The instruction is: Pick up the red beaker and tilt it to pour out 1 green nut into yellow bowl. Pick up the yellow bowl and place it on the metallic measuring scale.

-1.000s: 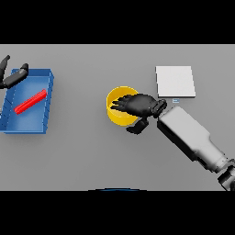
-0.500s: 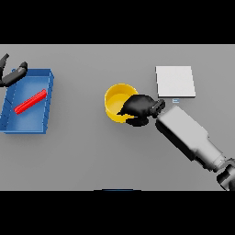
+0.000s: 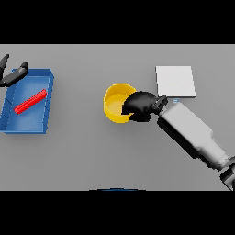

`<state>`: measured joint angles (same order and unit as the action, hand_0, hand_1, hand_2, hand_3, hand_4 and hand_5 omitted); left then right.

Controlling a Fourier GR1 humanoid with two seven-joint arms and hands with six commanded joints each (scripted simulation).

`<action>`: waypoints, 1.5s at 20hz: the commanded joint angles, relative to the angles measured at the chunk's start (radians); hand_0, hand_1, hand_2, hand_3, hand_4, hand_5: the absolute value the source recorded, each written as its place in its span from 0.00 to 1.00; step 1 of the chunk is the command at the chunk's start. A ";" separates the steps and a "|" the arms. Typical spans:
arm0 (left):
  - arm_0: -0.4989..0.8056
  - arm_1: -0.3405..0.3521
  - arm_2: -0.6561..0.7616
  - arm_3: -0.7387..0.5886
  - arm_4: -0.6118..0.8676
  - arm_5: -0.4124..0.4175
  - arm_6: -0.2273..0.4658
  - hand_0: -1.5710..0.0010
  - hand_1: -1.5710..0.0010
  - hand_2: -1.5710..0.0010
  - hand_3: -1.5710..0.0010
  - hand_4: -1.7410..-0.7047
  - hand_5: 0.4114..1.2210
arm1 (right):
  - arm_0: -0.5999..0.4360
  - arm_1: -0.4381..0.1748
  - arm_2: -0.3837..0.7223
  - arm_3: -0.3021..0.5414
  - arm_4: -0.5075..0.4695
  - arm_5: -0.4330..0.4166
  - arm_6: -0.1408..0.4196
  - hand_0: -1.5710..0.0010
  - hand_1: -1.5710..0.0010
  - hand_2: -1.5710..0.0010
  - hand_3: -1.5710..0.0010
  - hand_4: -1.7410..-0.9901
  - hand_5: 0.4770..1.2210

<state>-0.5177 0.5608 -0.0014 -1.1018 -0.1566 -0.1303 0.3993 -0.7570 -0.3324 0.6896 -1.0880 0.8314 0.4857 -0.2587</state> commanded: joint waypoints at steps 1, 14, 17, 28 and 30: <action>0.010 0.003 -0.001 -0.008 0.000 -0.001 -0.006 1.00 1.00 1.00 1.00 0.93 0.36 | -0.007 -0.009 -0.011 -0.002 -0.007 0.010 0.001 0.03 0.03 0.10 0.25 0.02 0.98; 0.012 0.003 0.016 -0.031 0.034 -0.012 -0.003 1.00 1.00 1.00 1.00 0.90 0.36 | 0.053 -0.147 -0.110 -0.262 -0.055 0.117 0.191 0.03 0.00 0.03 0.25 0.00 1.00; 0.008 -0.008 0.020 -0.032 0.039 -0.001 0.024 1.00 1.00 1.00 1.00 0.88 0.38 | 0.022 -0.176 -0.146 -0.223 -0.051 0.076 0.182 0.01 0.00 0.04 0.25 0.00 1.00; 0.036 0.000 0.026 -0.099 0.061 -0.007 0.093 1.00 1.00 1.00 1.00 0.85 0.43 | -0.044 -0.232 -0.235 0.084 -0.029 -0.118 0.133 0.00 0.00 0.02 0.26 0.00 1.00; 0.042 -0.004 0.020 -0.117 0.055 0.005 0.114 1.00 1.00 1.00 1.00 0.85 0.45 | -0.066 -0.215 -0.243 0.173 -0.021 -0.155 0.126 0.00 0.00 0.03 0.26 0.00 1.00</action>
<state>-0.4760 0.5563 0.0184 -1.2187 -0.1020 -0.1256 0.5134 -0.8231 -0.5479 0.4461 -0.9151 0.8106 0.3307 -0.1295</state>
